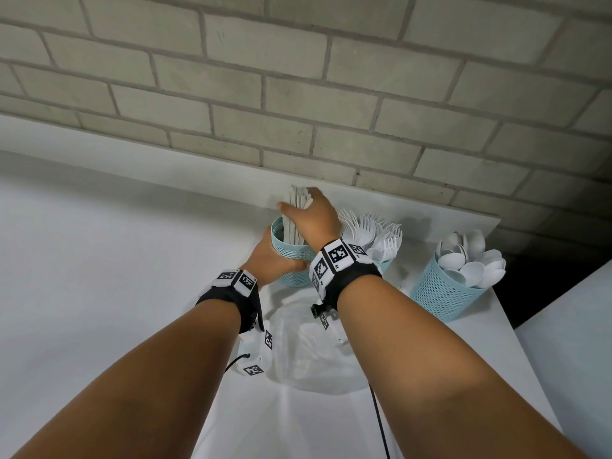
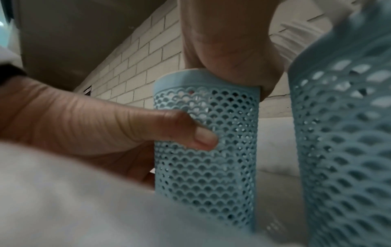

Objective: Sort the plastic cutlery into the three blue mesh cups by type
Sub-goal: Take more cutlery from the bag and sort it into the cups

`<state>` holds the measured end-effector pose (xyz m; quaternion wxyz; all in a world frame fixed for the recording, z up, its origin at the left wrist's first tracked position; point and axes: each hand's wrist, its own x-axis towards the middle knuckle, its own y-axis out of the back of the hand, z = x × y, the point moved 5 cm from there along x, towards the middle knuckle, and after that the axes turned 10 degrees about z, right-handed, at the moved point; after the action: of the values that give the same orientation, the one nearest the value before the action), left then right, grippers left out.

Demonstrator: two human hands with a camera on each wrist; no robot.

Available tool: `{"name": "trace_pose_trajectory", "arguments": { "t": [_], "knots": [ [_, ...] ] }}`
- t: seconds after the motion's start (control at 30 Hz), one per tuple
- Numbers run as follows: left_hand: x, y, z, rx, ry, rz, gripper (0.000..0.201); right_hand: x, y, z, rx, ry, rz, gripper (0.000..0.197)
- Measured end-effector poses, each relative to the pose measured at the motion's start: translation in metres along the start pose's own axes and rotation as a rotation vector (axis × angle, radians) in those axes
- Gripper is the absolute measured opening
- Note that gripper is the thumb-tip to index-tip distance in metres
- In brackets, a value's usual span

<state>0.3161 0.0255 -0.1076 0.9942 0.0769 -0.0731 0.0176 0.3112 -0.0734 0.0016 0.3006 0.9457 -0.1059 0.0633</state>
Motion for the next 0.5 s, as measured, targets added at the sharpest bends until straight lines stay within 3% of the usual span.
{"name": "trace_pose_trajectory", "arguments": {
  "t": [0.27, 0.33, 0.4, 0.5],
  "knots": [
    [0.000, -0.001, 0.001, -0.016, 0.002, -0.005, 0.095, 0.004, -0.008, 0.000, -0.100, 0.038, -0.073, 0.073],
    [0.000, 0.000, 0.000, -0.007, 0.001, 0.003, 0.096, 0.004, -0.014, 0.000, -0.138, 0.043, -0.128, 0.050],
    [0.000, 0.001, -0.003, -0.006, 0.016, 0.013, 0.103, 0.005, -0.010, 0.004, -0.096, 0.009, -0.011, 0.035],
    [-0.001, 0.002, -0.003, -0.015, 0.013, 0.029, 0.104, 0.004, -0.001, 0.008, 0.011, -0.043, 0.167, 0.049]
  ]
}}
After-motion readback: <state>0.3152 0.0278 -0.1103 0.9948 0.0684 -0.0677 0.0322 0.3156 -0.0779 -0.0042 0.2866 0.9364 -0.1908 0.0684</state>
